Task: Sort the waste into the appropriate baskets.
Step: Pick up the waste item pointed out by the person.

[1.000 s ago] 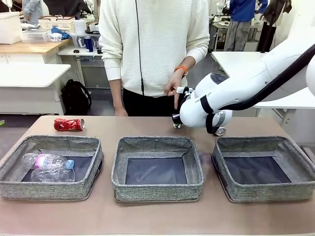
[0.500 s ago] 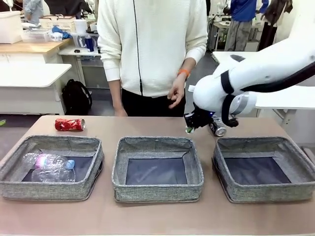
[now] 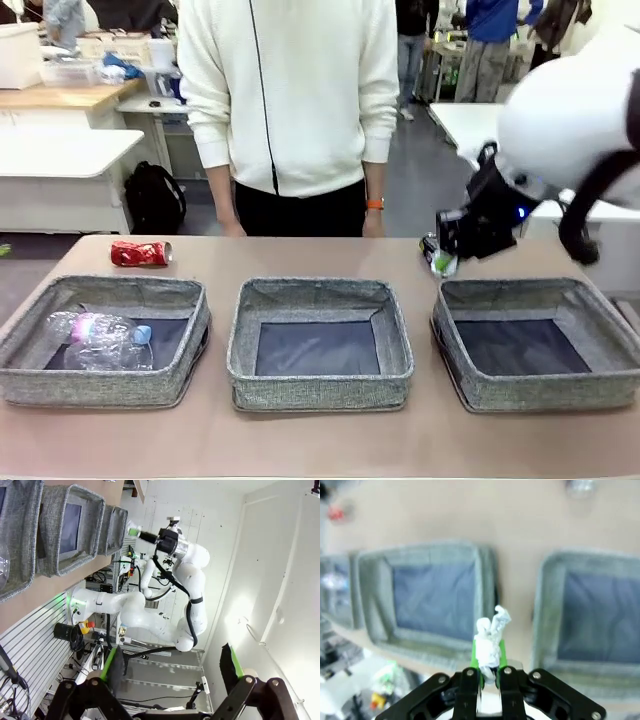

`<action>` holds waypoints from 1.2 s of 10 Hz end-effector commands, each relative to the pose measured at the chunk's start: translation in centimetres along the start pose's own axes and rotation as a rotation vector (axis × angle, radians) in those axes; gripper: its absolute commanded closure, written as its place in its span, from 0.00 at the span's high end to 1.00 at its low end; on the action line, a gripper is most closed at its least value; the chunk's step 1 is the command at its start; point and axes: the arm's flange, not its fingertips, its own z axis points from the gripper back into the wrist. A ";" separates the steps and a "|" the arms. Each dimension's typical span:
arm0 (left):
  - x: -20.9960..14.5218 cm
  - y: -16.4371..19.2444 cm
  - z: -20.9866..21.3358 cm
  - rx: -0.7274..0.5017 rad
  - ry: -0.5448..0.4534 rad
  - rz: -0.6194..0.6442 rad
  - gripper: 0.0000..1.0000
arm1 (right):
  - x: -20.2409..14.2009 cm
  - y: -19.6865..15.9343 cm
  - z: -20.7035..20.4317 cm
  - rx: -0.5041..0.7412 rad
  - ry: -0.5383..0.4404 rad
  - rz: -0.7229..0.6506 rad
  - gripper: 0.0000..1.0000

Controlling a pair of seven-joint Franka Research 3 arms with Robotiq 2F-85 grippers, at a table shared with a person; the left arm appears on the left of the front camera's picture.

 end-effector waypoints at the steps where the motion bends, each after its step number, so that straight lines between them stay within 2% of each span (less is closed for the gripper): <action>1: -0.2 -0.3 0.1 -0.017 0.005 -0.021 1.00 | 2.2 -0.9 0.8 -0.004 -0.082 0.012 0.00; 2: -0.2 -0.3 0.1 -0.017 0.005 -0.021 1.00 | 2.2 -0.9 0.8 -0.004 -0.082 0.012 0.00; 3: -0.2 -0.3 0.1 -0.017 0.005 -0.021 1.00 | -0.2 0.2 -0.2 -0.001 0.007 0.004 0.11; 4: -0.2 -0.3 0.1 -0.017 0.005 -0.021 1.00 | 1.5 0.5 -2.7 0.115 0.058 -0.089 0.11; 5: -0.2 -0.3 0.1 -0.017 0.005 -0.021 1.00 | 2.7 3.1 -0.8 0.136 0.066 -0.095 0.11; 6: -0.2 -0.3 0.1 -0.017 0.005 -0.021 1.00 | 3.3 6.3 2.4 0.053 0.075 -0.072 0.11; 7: -0.2 -0.3 0.1 -0.017 0.005 -0.021 1.00 | 3.8 9.9 5.4 -0.019 0.130 -0.066 0.11; 9: -0.2 -0.3 0.1 -0.017 0.005 -0.021 1.00 | 3.6 18.0 10.0 -0.103 0.255 0.052 0.11; 12: -0.2 -0.3 0.1 -0.017 0.005 -0.021 1.00 | 2.8 26.2 13.2 -0.207 0.217 0.059 0.11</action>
